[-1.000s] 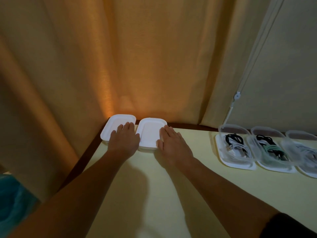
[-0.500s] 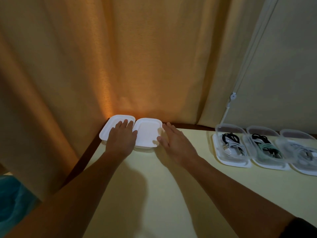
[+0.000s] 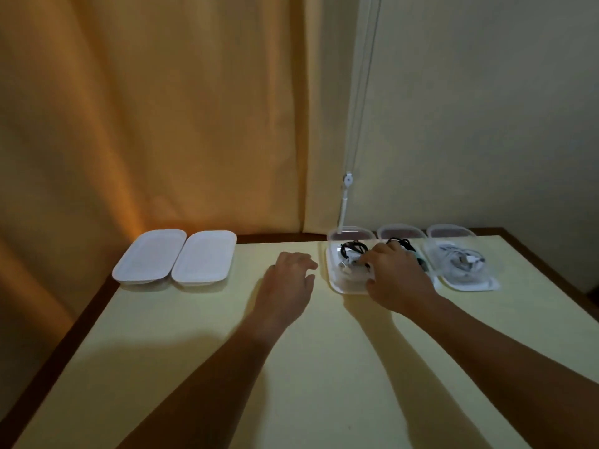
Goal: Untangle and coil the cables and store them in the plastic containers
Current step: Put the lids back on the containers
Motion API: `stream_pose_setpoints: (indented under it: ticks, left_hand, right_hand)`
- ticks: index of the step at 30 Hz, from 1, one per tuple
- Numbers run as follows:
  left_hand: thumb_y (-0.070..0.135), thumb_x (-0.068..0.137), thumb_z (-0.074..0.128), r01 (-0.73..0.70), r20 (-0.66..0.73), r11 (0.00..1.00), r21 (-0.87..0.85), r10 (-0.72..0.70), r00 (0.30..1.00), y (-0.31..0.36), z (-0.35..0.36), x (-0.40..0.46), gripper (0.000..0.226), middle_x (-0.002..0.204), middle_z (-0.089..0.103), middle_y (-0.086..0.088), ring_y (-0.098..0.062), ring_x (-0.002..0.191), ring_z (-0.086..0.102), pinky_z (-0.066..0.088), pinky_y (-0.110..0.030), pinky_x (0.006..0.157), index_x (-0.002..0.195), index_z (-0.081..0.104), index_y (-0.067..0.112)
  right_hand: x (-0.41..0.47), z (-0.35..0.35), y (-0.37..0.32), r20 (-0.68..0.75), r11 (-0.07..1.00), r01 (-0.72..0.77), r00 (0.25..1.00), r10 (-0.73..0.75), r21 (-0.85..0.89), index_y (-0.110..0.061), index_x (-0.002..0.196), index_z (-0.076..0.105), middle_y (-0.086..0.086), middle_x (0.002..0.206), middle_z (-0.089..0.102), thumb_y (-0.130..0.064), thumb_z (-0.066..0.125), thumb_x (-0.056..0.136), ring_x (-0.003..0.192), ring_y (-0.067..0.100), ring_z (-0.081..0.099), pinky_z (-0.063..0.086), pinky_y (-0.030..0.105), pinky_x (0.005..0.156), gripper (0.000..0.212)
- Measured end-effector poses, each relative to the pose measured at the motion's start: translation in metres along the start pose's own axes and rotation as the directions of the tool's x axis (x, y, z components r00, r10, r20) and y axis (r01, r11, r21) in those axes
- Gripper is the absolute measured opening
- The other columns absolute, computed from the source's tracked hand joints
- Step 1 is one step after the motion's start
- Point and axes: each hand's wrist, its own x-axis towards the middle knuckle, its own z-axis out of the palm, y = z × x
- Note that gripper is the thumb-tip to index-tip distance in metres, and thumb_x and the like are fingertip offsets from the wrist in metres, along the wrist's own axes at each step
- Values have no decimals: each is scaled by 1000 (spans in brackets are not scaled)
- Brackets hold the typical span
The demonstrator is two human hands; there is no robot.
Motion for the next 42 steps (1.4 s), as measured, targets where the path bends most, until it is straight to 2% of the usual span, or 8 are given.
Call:
stream_pose_setpoints:
  ticks: [10,15,21,28,33,36,40,42]
  left_hand:
    - [28,98,56,-96,118,994,58,89,989,39,48,-5,34,131,58,7,-13,119,50,46,-32,99,131,59,27]
    - [28,96,59,-156,127,976,153,138,982,45,55,-3,30,125,56,5,-15,115,50,48,-30,90,125,59,25]
    - [23,97,53,-177,194,948,263,128,973,35,47,-4,21,114,57,2,-20,111,53,50,-36,81,115,62,22]
    - [19,95,57,128,-19,984,127,-127,992,-7,4,-14,12,108,56,4,-13,89,59,52,-27,77,105,63,21]
    - [14,94,62,248,-193,967,-58,-255,948,-16,-29,0,7,103,61,-4,-19,92,61,52,-30,79,100,63,11]
    - [14,92,65,213,-199,971,-113,-232,952,-8,-34,6,7,102,60,1,-13,88,57,46,-22,72,99,63,13]
    - [18,93,63,44,-156,996,-82,-57,986,12,-22,8,3,97,57,4,-14,81,59,50,-29,70,94,61,20]
    - [22,94,62,13,-141,999,-42,-18,990,19,-13,8,4,97,57,6,-11,81,58,53,-30,71,96,59,24]
  right_hand:
    - [-5,23,31,-79,994,74,994,-80,-78,-23,129,63,-1,122,63,-16,52,95,118,25,46,37,40,96,37]
    - [0,29,36,-224,994,90,969,-103,-68,-21,101,76,-2,96,72,-14,60,91,96,24,56,42,38,82,20]
    - [5,22,38,-329,994,93,942,-72,51,-17,88,78,2,84,73,-12,62,88,87,28,58,48,40,74,16]
    - [1,27,38,-388,991,96,920,-53,93,-15,76,76,1,70,68,-8,70,82,76,27,57,48,38,62,11]
    - [-6,38,29,-360,991,123,928,-95,56,-16,66,71,-1,60,61,-3,77,70,64,25,53,41,32,54,15]
    - [-9,42,24,-307,987,148,944,-122,63,-19,73,74,-2,67,64,-7,73,76,72,23,52,41,33,60,13]
    - [-14,37,16,-148,985,136,982,-119,105,-22,117,73,-1,110,69,-20,60,89,105,23,53,43,39,85,31]
    - [-22,31,15,-113,982,87,991,-69,165,-19,125,69,1,118,65,-28,60,88,113,23,51,43,40,92,39]
